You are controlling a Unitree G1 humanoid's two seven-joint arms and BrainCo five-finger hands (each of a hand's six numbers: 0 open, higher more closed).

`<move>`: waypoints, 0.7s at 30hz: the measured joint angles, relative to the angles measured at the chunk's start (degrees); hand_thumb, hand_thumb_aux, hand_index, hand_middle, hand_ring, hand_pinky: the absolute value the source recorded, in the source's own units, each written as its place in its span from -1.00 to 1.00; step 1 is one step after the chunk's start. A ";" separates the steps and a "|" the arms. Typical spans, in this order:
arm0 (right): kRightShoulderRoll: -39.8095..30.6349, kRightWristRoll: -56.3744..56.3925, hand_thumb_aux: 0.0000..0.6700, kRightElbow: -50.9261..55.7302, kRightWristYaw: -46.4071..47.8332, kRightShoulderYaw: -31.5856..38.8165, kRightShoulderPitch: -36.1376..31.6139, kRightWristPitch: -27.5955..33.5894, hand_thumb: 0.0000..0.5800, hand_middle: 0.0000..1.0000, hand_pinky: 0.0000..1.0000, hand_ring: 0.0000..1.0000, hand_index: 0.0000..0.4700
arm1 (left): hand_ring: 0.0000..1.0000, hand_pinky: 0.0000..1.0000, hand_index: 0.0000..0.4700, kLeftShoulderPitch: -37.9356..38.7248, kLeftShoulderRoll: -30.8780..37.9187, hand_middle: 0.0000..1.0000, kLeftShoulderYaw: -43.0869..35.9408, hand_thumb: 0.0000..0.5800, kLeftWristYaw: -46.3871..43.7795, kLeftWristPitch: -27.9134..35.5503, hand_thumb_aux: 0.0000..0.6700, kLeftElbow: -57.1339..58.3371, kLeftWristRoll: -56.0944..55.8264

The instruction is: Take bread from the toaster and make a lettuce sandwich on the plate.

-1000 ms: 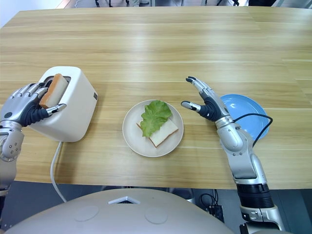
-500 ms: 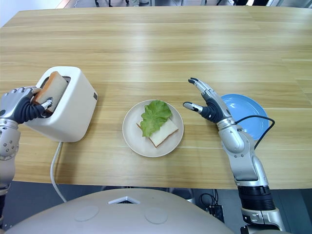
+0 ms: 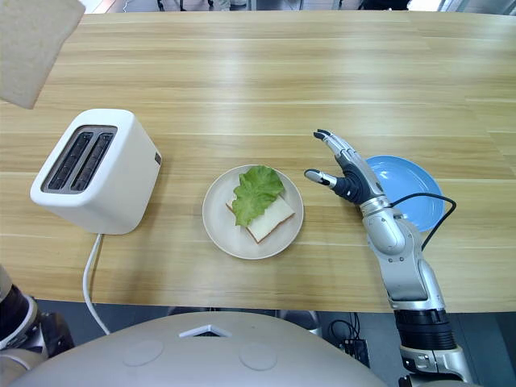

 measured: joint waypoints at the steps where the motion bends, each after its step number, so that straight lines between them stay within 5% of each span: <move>1: 0.02 0.00 -1.00 0.13 -0.02 0.01 -0.02 0.00 -1.00 -1.00 -1.00 -1.00 -1.00 | 1.00 1.00 0.96 -0.88 -0.95 1.00 -1.42 1.00 0.36 0.91 1.00 -0.67 -0.55; 5: 0.18 0.00 -1.00 0.52 -0.12 0.14 -0.29 -0.04 -1.00 -1.00 -1.00 -1.00 -1.00 | 1.00 1.00 0.96 -0.60 -7.29 1.00 -14.30 1.00 1.61 5.03 1.00 -2.52 -1.70; 11: 0.19 0.13 -1.00 0.51 -1.08 -1.20 -0.53 0.20 -1.00 -1.00 -1.00 -1.00 -1.00 | 1.00 1.00 0.96 9.56 -13.73 1.00 -45.32 1.00 1.30 4.17 1.00 6.83 5.30; 21: 0.22 3.23 -1.00 -0.44 -4.90 -12.22 -1.00 3.16 -1.00 -1.00 -1.00 -1.00 -1.00 | 1.00 1.00 0.96 10.56 -16.86 1.00 -50.47 1.00 -0.07 -1.87 1.00 33.43 4.04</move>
